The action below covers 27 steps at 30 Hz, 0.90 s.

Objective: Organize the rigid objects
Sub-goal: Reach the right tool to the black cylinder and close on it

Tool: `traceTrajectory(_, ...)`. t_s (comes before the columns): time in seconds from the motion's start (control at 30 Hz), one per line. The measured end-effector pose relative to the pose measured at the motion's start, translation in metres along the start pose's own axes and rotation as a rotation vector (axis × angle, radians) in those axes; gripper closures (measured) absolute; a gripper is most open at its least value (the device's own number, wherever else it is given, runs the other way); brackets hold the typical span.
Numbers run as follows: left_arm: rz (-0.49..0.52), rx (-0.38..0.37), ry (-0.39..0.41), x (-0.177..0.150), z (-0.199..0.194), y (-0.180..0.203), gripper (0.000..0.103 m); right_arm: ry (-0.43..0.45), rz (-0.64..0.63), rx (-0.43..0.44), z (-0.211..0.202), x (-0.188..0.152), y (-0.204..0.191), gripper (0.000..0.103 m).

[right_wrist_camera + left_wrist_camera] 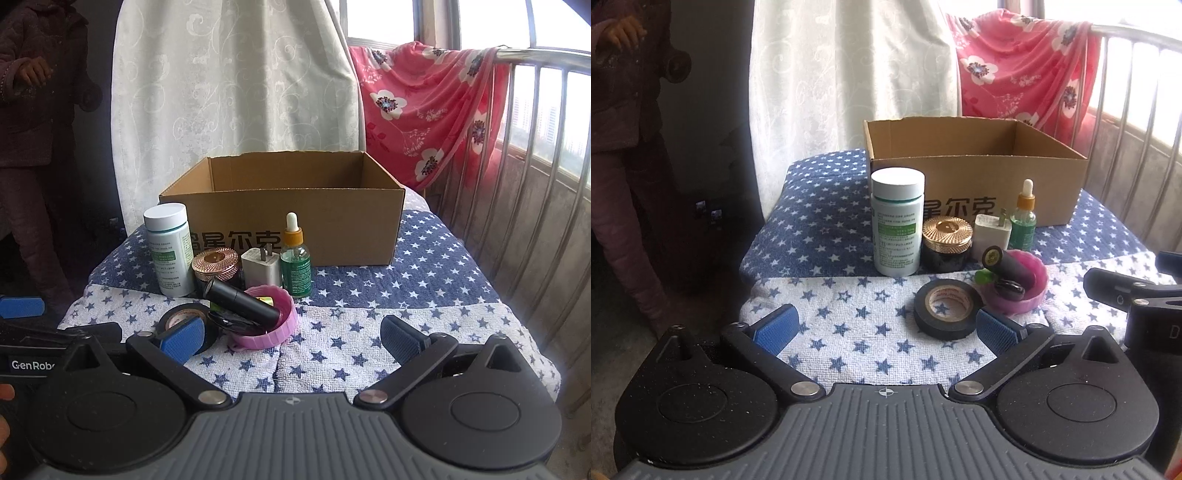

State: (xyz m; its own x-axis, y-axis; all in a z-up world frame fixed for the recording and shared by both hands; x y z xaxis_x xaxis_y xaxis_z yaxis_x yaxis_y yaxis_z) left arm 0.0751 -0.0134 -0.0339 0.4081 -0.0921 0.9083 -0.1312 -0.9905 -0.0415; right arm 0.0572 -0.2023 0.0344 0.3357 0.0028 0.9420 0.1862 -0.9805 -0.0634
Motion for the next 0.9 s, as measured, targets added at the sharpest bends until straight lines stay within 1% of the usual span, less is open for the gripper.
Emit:
traceTrajectory(0.07, 0.023, -0.037, 0.036, 0.006, 0.002, 0.006, 0.000, 0.026, 0.019, 0.040, 0.003, 0.005, 0.002, 0.000)
traceTrajectory(0.17, 0.049, -0.106, 0.058, 0.011, 0.008, 0.017, 0.000, 0.044, 0.045, 0.096, 0.011, 0.013, 0.006, 0.000)
traceTrajectory(0.23, 0.069, -0.149, 0.065, 0.013, 0.015, 0.026, 0.001, 0.051, 0.056, 0.126, 0.017, 0.017, 0.009, 0.000)
traceTrajectory(0.33, 0.090, -0.207, 0.055, 0.013, 0.025, 0.038, 0.006, 0.033, 0.076, 0.190, 0.031, 0.019, 0.009, 0.002)
traceTrajectory(0.4, 0.096, -0.247, 0.037, 0.012, 0.033, 0.046, 0.014, -0.004, 0.103, 0.256, 0.044, 0.019, 0.009, 0.009)
traceTrajectory(0.43, 0.097, -0.268, 0.023, 0.010, 0.038, 0.050, 0.018, -0.023, 0.110, 0.277, 0.049, 0.018, 0.008, 0.014)
traceTrajectory(0.47, 0.097, -0.288, 0.010, 0.009, 0.041, 0.054, 0.027, -0.048, 0.118, 0.308, 0.055, 0.017, 0.007, 0.020)
traceTrajectory(0.5, 0.096, -0.305, -0.001, 0.008, 0.044, 0.056, 0.032, -0.075, 0.124, 0.337, 0.063, 0.015, 0.006, 0.024)
traceTrajectory(0.53, 0.093, -0.322, -0.012, 0.008, 0.048, 0.058, 0.034, -0.098, 0.126, 0.357, 0.069, 0.013, 0.004, 0.027)
traceTrajectory(0.6, 0.088, -0.344, -0.022, 0.008, 0.052, 0.061, 0.043, -0.137, 0.134, 0.408, 0.078, 0.009, 0.000, 0.032)
traceTrajectory(0.67, 0.086, -0.362, -0.028, 0.008, 0.056, 0.062, 0.044, -0.165, 0.146, 0.450, 0.084, 0.007, -0.002, 0.035)
traceTrajectory(0.73, 0.088, -0.375, -0.043, 0.008, 0.060, 0.064, 0.050, -0.188, 0.162, 0.482, 0.089, 0.004, -0.004, 0.037)
traceTrajectory(0.8, 0.091, -0.380, -0.055, 0.007, 0.065, 0.065, 0.055, -0.201, 0.185, 0.496, 0.094, 0.002, -0.003, 0.039)
traceTrajectory(0.87, 0.085, -0.390, -0.069, 0.007, 0.070, 0.066, 0.057, -0.209, 0.228, 0.505, 0.098, 0.000, 0.001, 0.046)
traceTrajectory(0.9, 0.081, -0.395, -0.079, 0.007, 0.073, 0.066, 0.059, -0.213, 0.251, 0.506, 0.100, -0.002, 0.003, 0.046)
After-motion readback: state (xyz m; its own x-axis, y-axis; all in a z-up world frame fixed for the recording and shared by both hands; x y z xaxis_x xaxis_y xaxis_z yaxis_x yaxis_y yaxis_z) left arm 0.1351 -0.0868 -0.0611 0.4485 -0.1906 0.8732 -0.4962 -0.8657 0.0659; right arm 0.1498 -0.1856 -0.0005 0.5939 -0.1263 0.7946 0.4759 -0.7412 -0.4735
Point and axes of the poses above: each gripper's, at about its wrist camera, not at the fingertips, and z roughly the way its jaws point, y to its right, x to its top, the point moved 8 cm from there along z, roughly the way its jaws point, and after that the axes turned 13 degrees about y, right-handed, at the moved point
